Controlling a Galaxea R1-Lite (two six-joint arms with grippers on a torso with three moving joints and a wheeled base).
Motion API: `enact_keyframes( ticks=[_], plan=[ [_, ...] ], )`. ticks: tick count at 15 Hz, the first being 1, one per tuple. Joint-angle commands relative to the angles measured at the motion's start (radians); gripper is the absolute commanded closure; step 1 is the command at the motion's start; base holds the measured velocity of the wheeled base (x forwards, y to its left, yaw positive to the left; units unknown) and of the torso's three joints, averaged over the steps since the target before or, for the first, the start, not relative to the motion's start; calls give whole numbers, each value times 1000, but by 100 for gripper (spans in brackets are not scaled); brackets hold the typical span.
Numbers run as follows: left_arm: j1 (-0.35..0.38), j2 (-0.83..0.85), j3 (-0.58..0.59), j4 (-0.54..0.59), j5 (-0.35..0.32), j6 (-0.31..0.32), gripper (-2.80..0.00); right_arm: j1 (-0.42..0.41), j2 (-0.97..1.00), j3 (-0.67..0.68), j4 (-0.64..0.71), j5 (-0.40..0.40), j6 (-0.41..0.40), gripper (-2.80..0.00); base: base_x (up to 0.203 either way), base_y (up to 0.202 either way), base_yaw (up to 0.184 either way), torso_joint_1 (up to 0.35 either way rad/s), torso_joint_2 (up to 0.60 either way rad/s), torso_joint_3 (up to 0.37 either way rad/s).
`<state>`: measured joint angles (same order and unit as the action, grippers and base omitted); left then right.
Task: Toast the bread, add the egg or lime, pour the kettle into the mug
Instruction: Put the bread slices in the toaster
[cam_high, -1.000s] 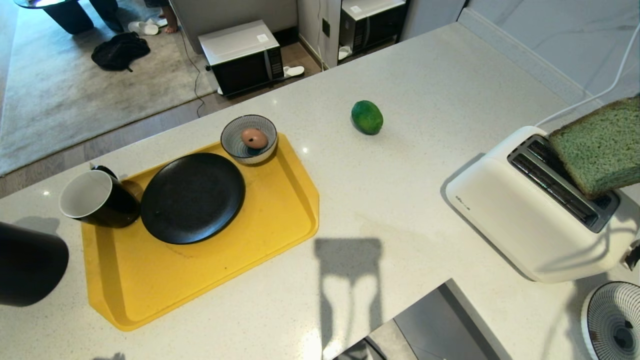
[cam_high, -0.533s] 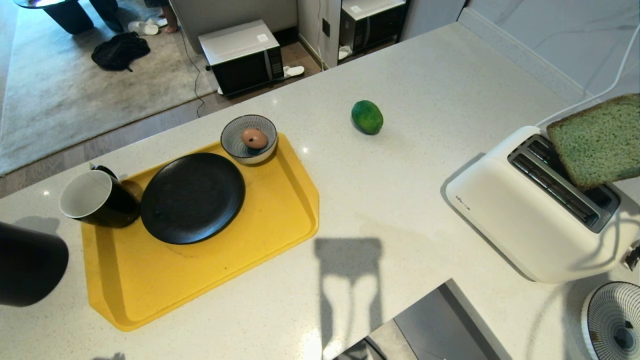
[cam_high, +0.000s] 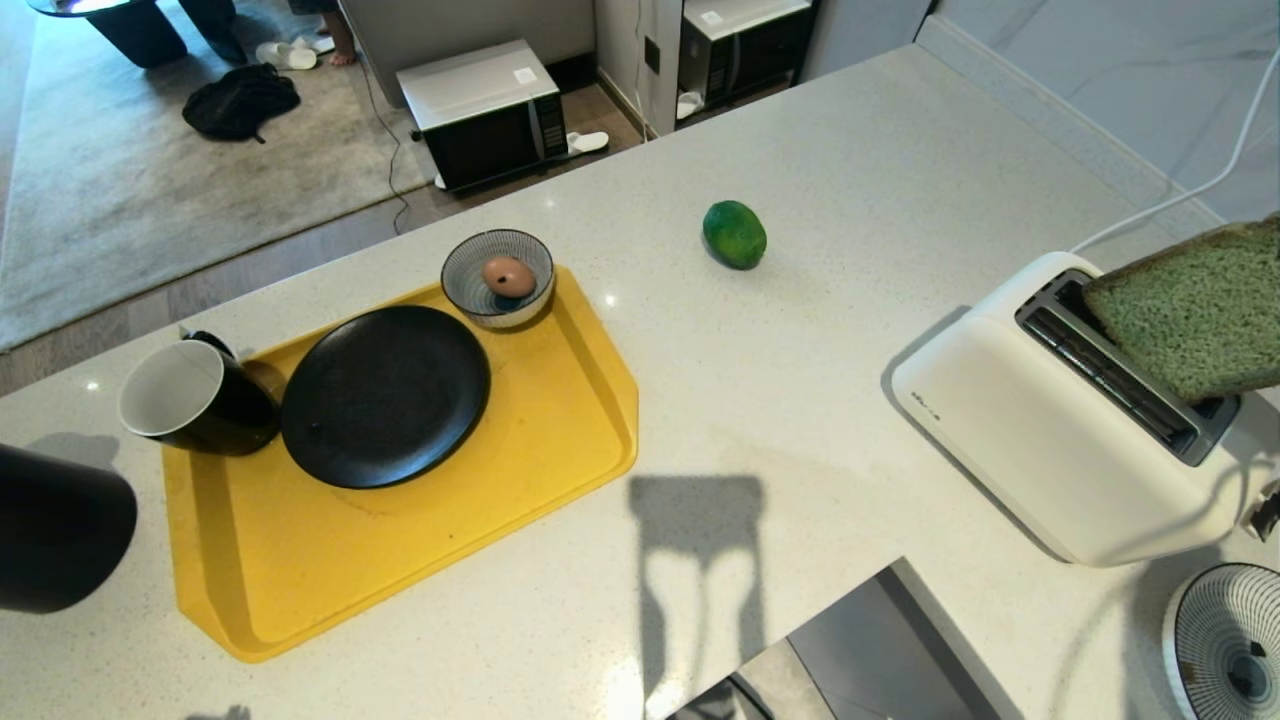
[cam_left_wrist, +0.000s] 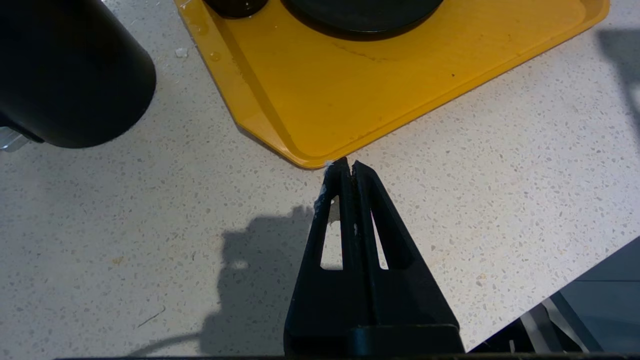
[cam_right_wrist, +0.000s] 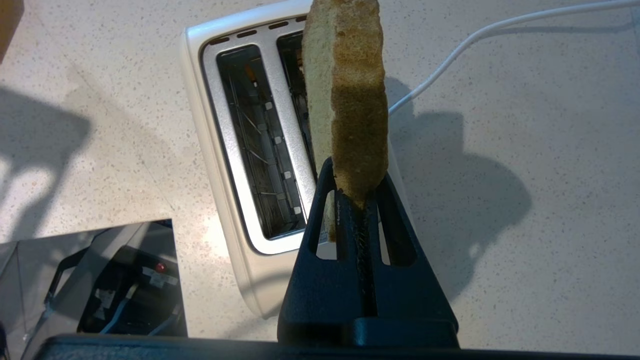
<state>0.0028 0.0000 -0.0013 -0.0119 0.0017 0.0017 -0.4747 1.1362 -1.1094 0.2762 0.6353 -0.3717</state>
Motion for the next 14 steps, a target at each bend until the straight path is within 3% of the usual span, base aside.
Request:
enact_keyframes(
  ticks=[1, 11, 14],
  plan=[
    [0, 0, 0, 0, 0, 0, 0, -1, -16, 6, 1, 4, -4, 0, 0, 0, 0, 0, 0, 0],
    [0, 0, 1, -1, 0, 0, 0, 1, -31, 92, 1, 17, -128, 0, 0, 0, 0, 0, 0, 0],
    [0, 0, 0, 0, 1, 0, 0, 1, -23, 94, 1, 17, -130, 0, 0, 0, 0, 0, 0, 0]
  ],
)
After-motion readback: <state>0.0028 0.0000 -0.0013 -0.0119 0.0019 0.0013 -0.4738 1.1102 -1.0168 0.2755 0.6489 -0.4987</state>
